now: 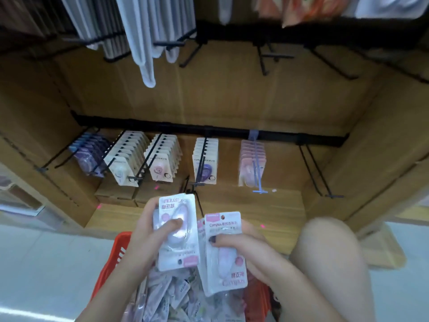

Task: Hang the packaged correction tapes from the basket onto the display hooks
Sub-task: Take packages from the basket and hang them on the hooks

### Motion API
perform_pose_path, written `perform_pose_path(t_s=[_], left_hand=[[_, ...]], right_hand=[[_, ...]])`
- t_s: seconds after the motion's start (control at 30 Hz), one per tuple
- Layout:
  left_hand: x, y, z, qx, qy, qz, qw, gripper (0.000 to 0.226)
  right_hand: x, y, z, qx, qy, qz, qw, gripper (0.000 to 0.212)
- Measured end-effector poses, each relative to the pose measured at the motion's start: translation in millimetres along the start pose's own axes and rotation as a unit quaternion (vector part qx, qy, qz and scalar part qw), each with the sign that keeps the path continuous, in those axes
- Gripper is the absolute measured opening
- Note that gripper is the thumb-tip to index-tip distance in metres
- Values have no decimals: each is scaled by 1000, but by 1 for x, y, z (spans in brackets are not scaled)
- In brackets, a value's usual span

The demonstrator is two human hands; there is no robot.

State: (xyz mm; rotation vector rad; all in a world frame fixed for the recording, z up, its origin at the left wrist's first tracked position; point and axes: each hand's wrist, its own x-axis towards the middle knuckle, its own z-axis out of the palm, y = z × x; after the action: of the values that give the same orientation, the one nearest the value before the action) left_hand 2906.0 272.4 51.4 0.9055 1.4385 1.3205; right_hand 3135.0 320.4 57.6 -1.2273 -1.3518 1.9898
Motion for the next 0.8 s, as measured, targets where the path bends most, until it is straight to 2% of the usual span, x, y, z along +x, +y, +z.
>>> perform_pose_path(t_s=[0.1,0.3,0.43,0.57,0.6,0.7,0.8], left_hand=[[-3,28,14,1,5,36,999,45],[4,66,30,36,24,111,993,43],[10,84,22,55,51,125,989,34],[15,100,-8,96,93,154,979,17],[15,104,-18,97,104,161,977,16],[15,115,-45,90,125,172,973,36],[22,119,-70,119,131,187,966,31]], right_hand=[[-13,-23,-3,32,20,-66,997,21],[-24,-59,-24,114,67,-153,979,25],[-15,-81,-3,124,38,-178,975,32],[9,-104,38,112,17,-190,975,29],[14,-110,48,105,9,-194,975,30],[31,-127,77,79,-24,-201,976,35],[49,-141,106,63,-55,-194,977,31]])
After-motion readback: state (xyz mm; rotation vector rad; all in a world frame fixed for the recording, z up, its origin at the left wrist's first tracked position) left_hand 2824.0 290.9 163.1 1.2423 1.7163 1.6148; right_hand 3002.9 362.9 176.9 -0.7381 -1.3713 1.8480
